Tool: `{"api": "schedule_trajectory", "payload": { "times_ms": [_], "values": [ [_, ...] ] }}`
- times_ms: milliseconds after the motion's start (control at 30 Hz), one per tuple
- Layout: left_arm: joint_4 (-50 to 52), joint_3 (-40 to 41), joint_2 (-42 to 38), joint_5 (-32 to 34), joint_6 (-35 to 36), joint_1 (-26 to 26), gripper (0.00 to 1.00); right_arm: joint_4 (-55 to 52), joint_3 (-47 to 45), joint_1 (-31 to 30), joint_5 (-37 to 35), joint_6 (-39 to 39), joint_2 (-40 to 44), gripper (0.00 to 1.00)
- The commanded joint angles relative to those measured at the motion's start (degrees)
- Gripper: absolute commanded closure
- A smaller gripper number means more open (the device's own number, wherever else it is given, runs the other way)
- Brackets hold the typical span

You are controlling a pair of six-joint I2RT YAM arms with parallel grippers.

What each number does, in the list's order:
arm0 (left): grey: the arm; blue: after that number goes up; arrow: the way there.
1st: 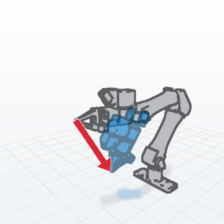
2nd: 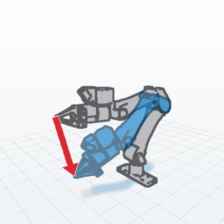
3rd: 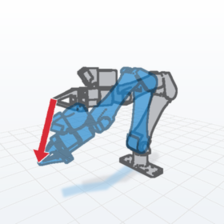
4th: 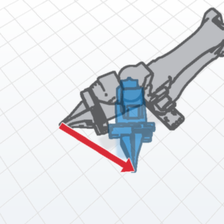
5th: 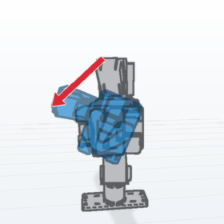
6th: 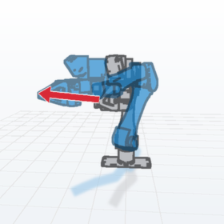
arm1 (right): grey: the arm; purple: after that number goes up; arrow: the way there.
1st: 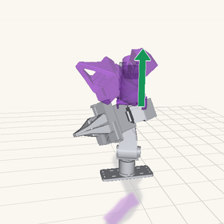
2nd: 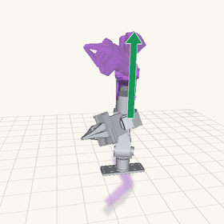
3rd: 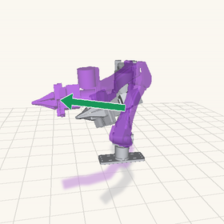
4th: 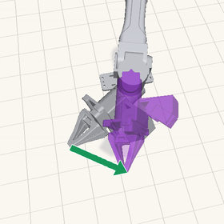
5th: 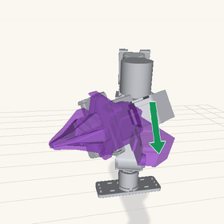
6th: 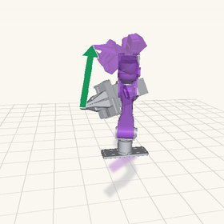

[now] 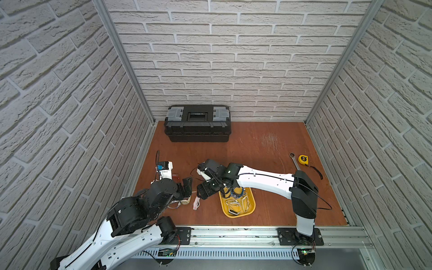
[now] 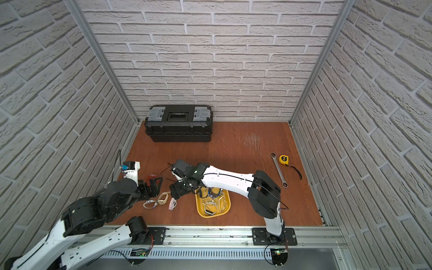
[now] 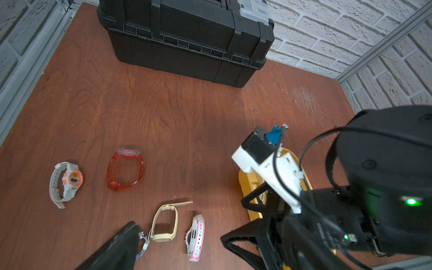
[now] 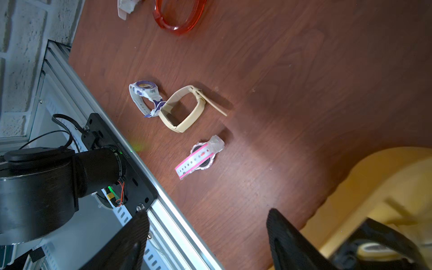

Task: Put the watch into the storage box
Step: Pick up the watch at the center of the board.

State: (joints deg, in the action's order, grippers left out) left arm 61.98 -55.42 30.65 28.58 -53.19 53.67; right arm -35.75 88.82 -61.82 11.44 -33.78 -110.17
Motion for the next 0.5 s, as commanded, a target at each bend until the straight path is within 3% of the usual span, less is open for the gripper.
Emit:
{"api": "schedule_trajectory", "payload": {
  "times_ms": [0, 233, 467],
  "values": [
    [0.36, -0.93, -0.16, 1.45, 0.59, -0.37, 0.02, 2.74, -0.87, -2.06, 3.27, -4.15, 0.44, 0.23],
    [-0.82, 0.29, 0.12, -0.05, 1.87, -0.32, 0.02, 22.3, -12.96, -3.61, 7.84, -12.75, 2.61, 0.29],
    [-1.11, 1.36, -0.77, -0.63, 2.39, -0.32, 0.02, 33.59, -16.42, -3.57, 9.01, -16.5, 0.58, 0.34]
  ]
}}
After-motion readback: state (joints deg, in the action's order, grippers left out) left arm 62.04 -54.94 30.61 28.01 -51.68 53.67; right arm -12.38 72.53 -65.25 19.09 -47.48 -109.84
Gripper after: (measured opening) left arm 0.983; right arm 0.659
